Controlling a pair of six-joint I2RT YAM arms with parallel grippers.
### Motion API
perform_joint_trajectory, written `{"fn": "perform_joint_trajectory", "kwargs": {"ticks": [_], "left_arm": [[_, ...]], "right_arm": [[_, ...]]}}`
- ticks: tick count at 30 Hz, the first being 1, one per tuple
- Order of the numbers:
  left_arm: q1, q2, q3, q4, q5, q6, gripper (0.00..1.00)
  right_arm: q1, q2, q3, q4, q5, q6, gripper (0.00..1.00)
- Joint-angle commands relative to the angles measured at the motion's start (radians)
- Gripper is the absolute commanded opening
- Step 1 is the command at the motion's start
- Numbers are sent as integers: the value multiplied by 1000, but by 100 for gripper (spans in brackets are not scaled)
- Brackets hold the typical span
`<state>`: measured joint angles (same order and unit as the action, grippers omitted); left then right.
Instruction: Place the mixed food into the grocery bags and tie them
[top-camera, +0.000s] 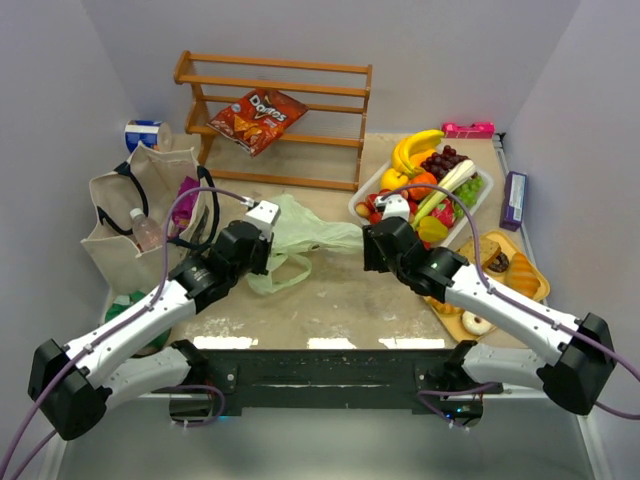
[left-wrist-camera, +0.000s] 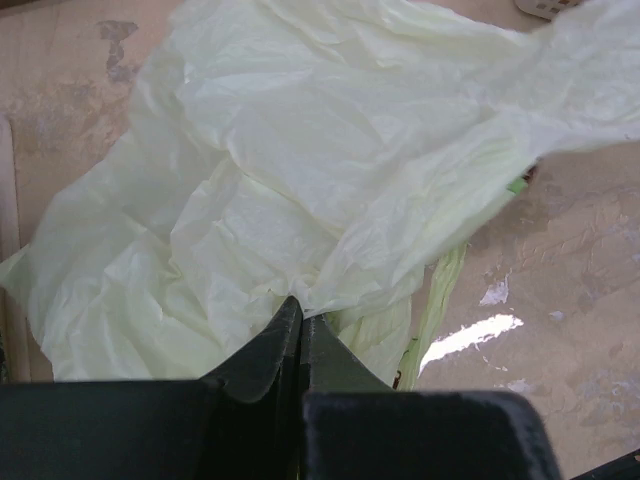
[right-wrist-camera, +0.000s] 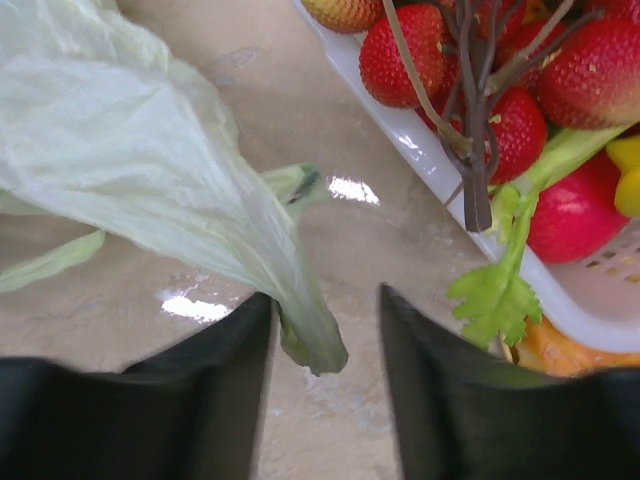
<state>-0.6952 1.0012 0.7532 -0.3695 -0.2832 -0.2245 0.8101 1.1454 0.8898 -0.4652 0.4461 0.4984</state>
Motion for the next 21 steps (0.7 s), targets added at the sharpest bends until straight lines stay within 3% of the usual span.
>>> {"fn": "perform_joint_trajectory", "kwargs": {"ticks": [1, 2, 3, 7, 9, 14, 21], "left_arm": [[13, -1, -5, 40, 114, -39, 0], [13, 13, 4, 40, 124, -50, 0], [11, 20, 9, 40, 142, -64, 0], [13, 37, 6, 95, 231, -128, 0], [13, 42, -6, 132, 301, -144, 0], [13, 57, -25, 207, 407, -151, 0], [13, 62, -43, 199, 438, -144, 0]], "right_arm": [[-9, -33, 67, -35, -107, 12, 72], [-9, -47, 67, -32, -134, 29, 80], [-9, -83, 67, -23, -156, 52, 82], [-9, -208, -44, 106, -309, 227, 82], [-9, -271, -125, 300, -415, 302, 81], [-9, -250, -310, 626, -474, 521, 71], [-9, -141, -333, 792, -495, 612, 62]]}}
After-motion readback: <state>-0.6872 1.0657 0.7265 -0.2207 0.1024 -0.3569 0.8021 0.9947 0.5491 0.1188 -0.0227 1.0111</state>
